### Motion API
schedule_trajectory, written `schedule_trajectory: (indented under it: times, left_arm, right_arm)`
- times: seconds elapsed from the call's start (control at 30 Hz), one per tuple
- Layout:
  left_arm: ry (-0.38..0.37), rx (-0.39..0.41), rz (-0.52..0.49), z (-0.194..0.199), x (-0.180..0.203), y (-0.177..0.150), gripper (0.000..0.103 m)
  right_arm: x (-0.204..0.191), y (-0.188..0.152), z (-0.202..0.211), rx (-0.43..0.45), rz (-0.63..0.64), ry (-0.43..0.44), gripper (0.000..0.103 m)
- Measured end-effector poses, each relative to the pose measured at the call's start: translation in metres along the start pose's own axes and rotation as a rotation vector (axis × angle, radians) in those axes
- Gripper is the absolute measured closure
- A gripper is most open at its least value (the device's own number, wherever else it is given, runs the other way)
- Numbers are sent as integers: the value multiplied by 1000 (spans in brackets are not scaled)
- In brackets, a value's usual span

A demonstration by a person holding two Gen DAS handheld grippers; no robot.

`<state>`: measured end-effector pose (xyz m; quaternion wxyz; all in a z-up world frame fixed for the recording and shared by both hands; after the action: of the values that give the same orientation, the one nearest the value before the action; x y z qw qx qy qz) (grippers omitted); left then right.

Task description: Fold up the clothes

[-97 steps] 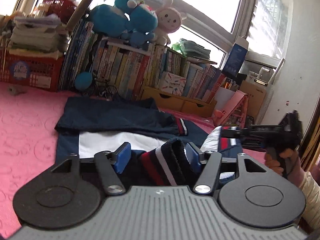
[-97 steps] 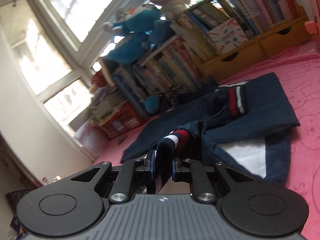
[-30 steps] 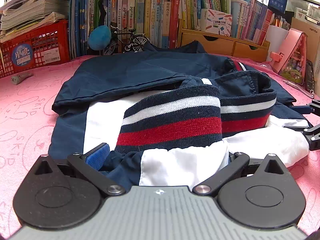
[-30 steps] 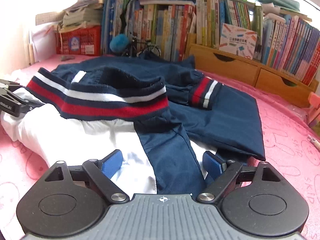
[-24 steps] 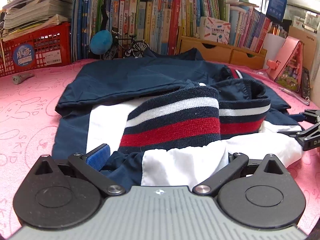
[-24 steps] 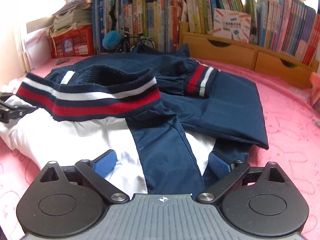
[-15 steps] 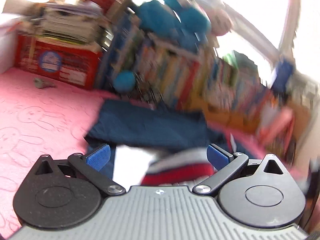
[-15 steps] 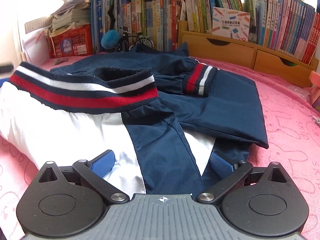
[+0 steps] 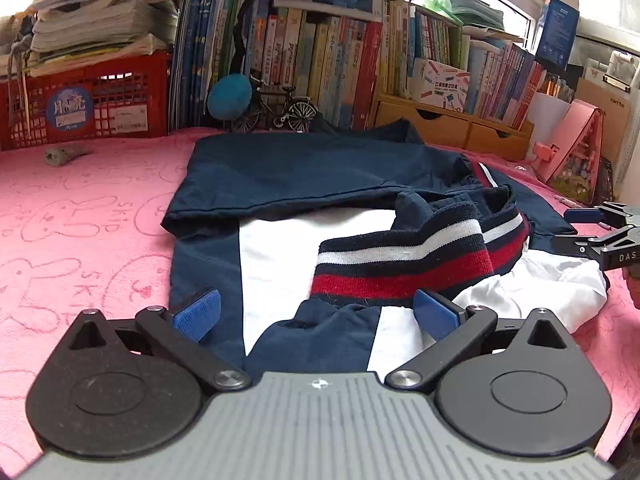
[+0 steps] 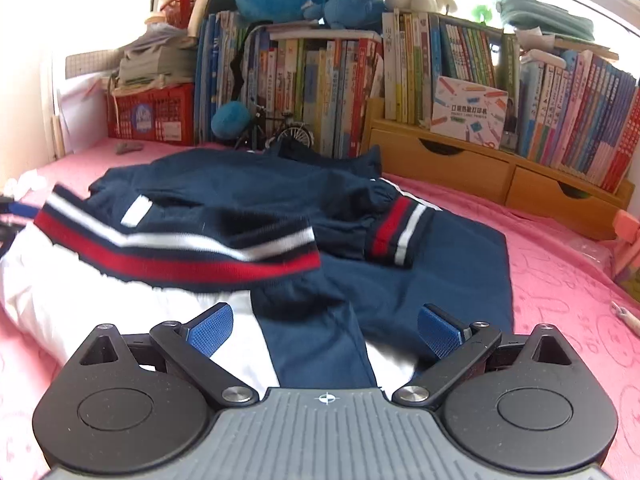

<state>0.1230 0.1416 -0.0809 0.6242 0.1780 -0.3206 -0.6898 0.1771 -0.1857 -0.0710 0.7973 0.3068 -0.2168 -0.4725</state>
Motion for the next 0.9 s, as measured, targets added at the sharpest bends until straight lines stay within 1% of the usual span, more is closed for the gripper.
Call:
schedule_trajectory:
  times: [0.07, 0.13, 0.2, 0.23, 0.27, 0.3, 0.33, 0.37, 0.47, 0.53, 0.63, 0.7, 0.8, 0.87, 0.9]
  left_arm:
    - [0, -16, 17, -6, -2, -5, 0]
    - [7, -24, 18, -8, -3, -8, 0]
    - [22, -27, 6, -7, -1, -10, 0]
    - [30, -29, -1, -8, -1, -10, 0]
    - [37, -31, -7, -8, 0, -11, 0]
    - [40, -32, -9, -8, 0, -11, 0]
    - [43, -33, -10, -8, 1, -11, 0]
    - [42, -33, -8, -9, 1, -10, 0]
    - [36, -28, -1, -8, 0, -10, 0]
    - [38, -26, 2, -8, 0, -10, 0]
    - [43, -28, -2, -9, 1, -10, 0]
    - [48, -31, -8, -10, 1, -10, 0]
    - [55, -34, -14, -11, 1, -10, 0]
    - [57, -34, -16, -11, 1, -11, 0]
    - [58, -34, -16, -11, 1, -11, 0]
  right_arm:
    - [-1, 10, -13, -10, -5, 17, 3]
    - [-8, 15, -30, -42, 14, 44, 3]
    - [-15, 14, -36, -76, -7, 91, 9]
    - [-18, 13, -39, -93, -18, 115, 21]
    - [-21, 13, -42, -110, -29, 138, 38]
    - [-24, 12, -45, -126, -39, 161, 46]
    - [-27, 12, -38, -133, -42, 167, 61]
    - [-28, 12, -31, -124, -43, 163, 68]
    - [-20, 13, -5, -44, -102, 113, 82]
    - [-15, 13, 13, 9, -141, 79, 85]
    - [-1, 8, 37, 88, -210, 19, 85]
    - [4, 0, 35, 68, -217, -1, 85]
    - [5, -19, 13, -25, -222, -24, 84]
    - [5, -27, 0, -64, -231, -31, 79]
    - [4, -27, -2, -63, -227, -39, 78]
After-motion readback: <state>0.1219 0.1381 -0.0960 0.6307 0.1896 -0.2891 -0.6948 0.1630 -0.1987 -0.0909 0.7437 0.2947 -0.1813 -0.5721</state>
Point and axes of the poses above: each gripper's, at about its wrist camera, not at the fingertips, and z roughly against the way its jaws point, x to its right, y to its top, the point moved 10 cm from there along -z, roughly the way its jaws point, and after that the axes turned 13 degrees about -x, right-handed, at the moved point
